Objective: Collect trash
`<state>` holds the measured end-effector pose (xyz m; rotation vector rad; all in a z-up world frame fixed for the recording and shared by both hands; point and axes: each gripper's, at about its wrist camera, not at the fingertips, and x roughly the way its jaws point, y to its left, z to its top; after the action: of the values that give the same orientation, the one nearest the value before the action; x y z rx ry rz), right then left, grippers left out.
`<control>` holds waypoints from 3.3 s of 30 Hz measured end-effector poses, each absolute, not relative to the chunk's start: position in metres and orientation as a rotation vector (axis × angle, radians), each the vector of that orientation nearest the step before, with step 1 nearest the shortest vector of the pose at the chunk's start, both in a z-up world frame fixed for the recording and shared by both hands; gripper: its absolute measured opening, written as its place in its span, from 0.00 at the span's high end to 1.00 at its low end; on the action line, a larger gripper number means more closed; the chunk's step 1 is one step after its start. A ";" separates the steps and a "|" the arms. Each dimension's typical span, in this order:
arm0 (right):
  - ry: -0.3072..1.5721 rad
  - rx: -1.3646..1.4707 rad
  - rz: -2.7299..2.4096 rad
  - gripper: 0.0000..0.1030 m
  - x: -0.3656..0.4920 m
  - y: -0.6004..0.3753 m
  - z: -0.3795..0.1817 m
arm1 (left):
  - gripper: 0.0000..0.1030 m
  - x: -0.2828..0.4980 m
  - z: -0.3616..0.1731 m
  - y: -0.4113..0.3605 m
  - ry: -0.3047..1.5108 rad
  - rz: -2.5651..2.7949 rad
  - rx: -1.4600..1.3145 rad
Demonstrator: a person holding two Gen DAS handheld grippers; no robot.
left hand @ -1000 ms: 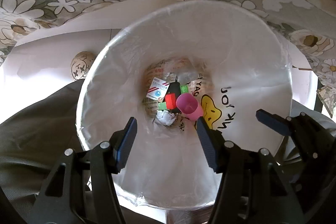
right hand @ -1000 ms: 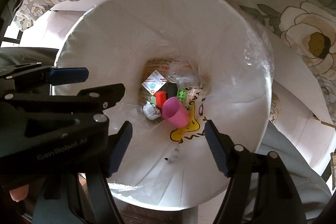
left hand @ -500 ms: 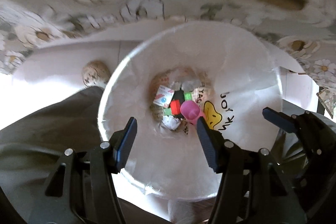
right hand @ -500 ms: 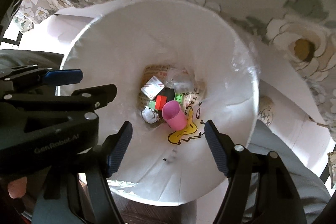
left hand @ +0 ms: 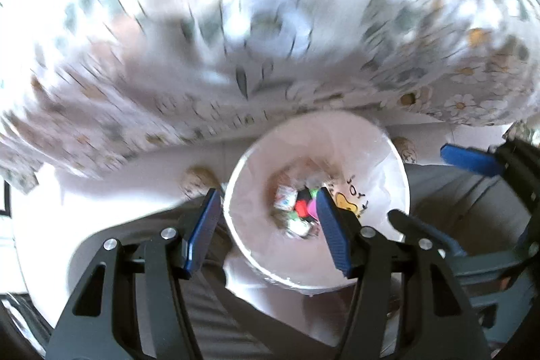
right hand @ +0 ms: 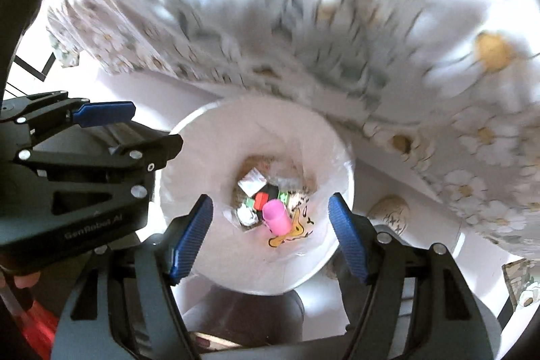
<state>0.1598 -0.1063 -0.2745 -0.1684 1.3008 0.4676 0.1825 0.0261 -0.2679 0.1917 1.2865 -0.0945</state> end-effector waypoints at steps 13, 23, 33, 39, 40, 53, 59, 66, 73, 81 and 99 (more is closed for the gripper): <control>1.058 -0.201 0.480 0.23 0.120 -0.125 -0.144 | 0.37 0.116 -0.134 0.032 1.016 -0.127 0.183; 0.861 -0.195 0.445 0.14 0.073 -0.131 -0.075 | 0.25 0.067 -0.056 0.031 0.798 -0.100 0.179; 0.753 -0.091 0.352 0.10 0.033 -0.141 -0.023 | 0.22 0.028 -0.027 0.023 0.710 -0.055 0.191; 0.709 -0.117 0.253 0.10 0.022 -0.140 -0.016 | 0.20 0.013 -0.021 0.022 0.701 -0.044 0.181; 0.706 -0.117 0.249 0.10 0.018 -0.138 -0.016 | 0.20 0.011 -0.021 0.022 0.700 -0.041 0.184; 0.684 -0.096 0.168 0.10 0.005 -0.148 -0.016 | 0.18 0.004 -0.022 0.017 0.724 -0.096 0.151; 0.682 -0.083 0.167 0.10 0.003 -0.151 -0.019 | 0.17 0.003 -0.022 0.014 0.720 -0.095 0.152; 0.690 -0.082 0.164 0.10 0.002 -0.149 -0.018 | 0.17 0.003 -0.022 0.013 0.724 -0.089 0.158; 0.691 -0.081 0.164 0.10 0.002 -0.148 -0.019 | 0.17 0.002 -0.023 0.014 0.723 -0.087 0.161; 0.692 -0.081 0.164 0.10 0.001 -0.147 -0.019 | 0.17 0.003 -0.023 0.013 0.724 -0.087 0.161; 0.696 -0.077 0.167 0.10 -0.001 -0.144 -0.020 | 0.17 0.003 -0.023 0.014 0.725 -0.085 0.164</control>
<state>-0.0007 -0.1444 -0.0205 -0.0775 0.6963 0.1673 0.0026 0.0142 -0.0231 0.1643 0.7251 -0.0848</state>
